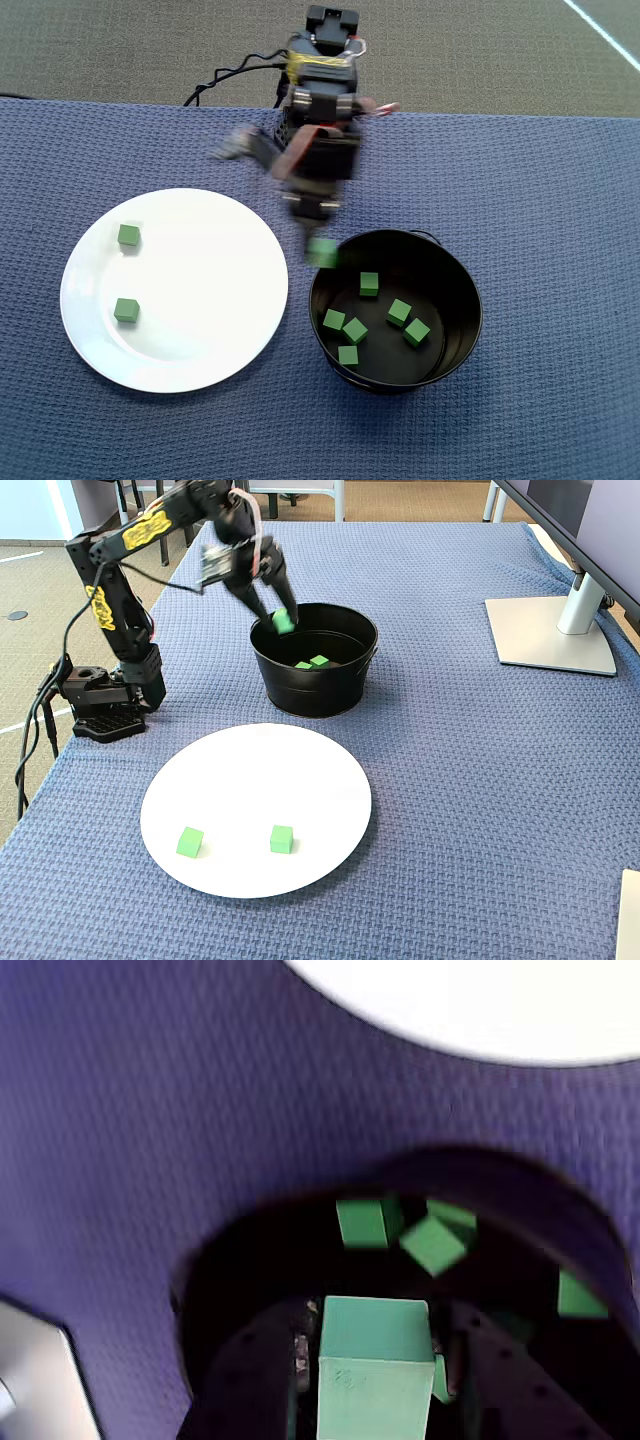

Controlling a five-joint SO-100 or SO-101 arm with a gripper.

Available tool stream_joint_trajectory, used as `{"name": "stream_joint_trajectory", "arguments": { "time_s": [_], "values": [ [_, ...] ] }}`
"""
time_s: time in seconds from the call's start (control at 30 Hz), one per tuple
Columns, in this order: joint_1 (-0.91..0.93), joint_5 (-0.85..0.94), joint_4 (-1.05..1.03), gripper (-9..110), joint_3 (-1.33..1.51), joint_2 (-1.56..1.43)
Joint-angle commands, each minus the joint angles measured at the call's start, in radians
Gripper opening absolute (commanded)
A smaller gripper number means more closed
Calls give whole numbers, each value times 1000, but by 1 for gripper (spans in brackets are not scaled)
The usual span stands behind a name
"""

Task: Pick up the green cubes from the white plate and place them in the black recipient

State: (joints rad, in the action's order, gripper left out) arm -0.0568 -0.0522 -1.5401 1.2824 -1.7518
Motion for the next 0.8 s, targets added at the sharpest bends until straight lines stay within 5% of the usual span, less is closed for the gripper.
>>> {"name": "stream_joint_trajectory", "arguments": {
  "time_s": [0.0, 0.1, 0.23, 0.4, 0.57, 0.77],
  "values": [
    [-209, -66, 66, 0, 25, 29],
    [-278, -100, 127, 0, 32, 143],
    [-307, -66, 175, 35, 43, 187],
    [-250, -97, 163, 34, -14, 121],
    [6, -80, -17, 28, -250, 57],
    [339, 166, -38, 27, -264, 103]
  ]
}}
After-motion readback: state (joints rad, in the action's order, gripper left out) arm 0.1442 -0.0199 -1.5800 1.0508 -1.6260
